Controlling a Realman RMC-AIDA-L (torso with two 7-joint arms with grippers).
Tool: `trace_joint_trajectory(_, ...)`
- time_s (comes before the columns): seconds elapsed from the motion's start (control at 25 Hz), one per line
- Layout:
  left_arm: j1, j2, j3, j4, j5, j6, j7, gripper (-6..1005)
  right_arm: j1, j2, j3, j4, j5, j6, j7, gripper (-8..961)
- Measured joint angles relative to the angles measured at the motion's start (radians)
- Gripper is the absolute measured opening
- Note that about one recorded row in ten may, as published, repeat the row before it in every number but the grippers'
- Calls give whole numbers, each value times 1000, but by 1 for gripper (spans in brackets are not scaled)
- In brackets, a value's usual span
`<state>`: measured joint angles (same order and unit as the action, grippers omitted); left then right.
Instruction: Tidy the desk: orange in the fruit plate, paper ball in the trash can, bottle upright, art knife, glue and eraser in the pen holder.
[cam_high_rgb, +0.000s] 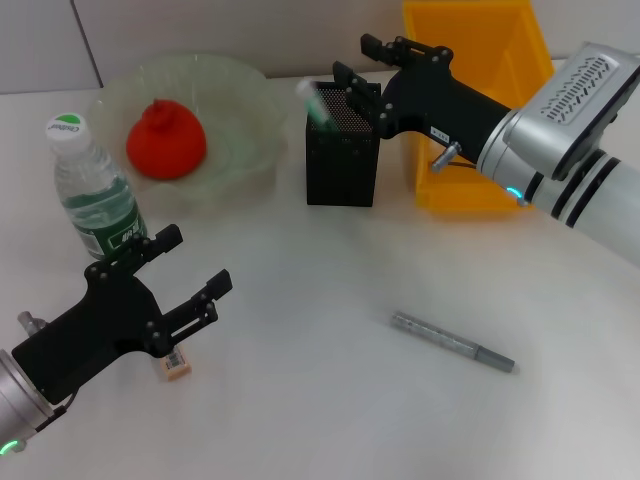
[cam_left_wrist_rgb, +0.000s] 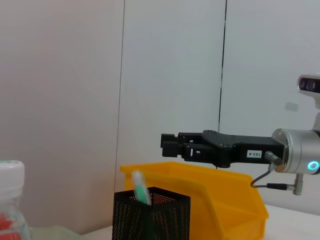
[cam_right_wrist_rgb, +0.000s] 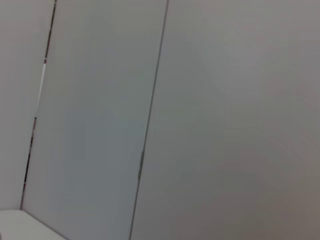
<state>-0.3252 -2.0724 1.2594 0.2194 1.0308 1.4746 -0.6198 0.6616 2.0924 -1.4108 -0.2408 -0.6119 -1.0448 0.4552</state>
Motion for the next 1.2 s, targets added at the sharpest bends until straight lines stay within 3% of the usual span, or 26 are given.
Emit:
trace_joint_trajectory(0.28, 5, 0, 2, 0, 0, 10, 5, 801, -40, -4, 8, -55, 0, -17, 68, 638)
trace_joint_trajectory(0.44, 8, 0, 2, 0, 0, 25, 9, 801, -89, -10, 9, -110, -3, -73, 134, 712)
trace_joint_trajectory(0.56, 12, 1, 1, 0, 0, 40, 10, 801, -188, -15, 11, -231, -6, -141, 236, 768)
trace_joint_trajectory(0.84, 25, 3, 1, 12, 0, 76, 13, 800, -312, -32, 26, -393, -54, -204, 396, 764)
trace_joint_trajectory(1.0, 26, 5, 1, 15, 0, 93, 11, 800, -327, -51, 139, -429, -244, -289, 587, 763)
trace_joint_trajectory(1.12, 29, 7, 0, 15, 0, 112, 4, 800, -328, -66, 270, -452, -462, -402, 748, 763)
trace_joint_trajectory(1.16, 32, 10, 0, 16, 2, 119, -2, 800, -330, -74, 355, -490, -627, -477, 831, 763)
trace_joint_trajectory(1.2, 32, 10, 0, 16, 2, 119, -2, 800, -330, -74, 355, -490, -627, -477, 831, 763)
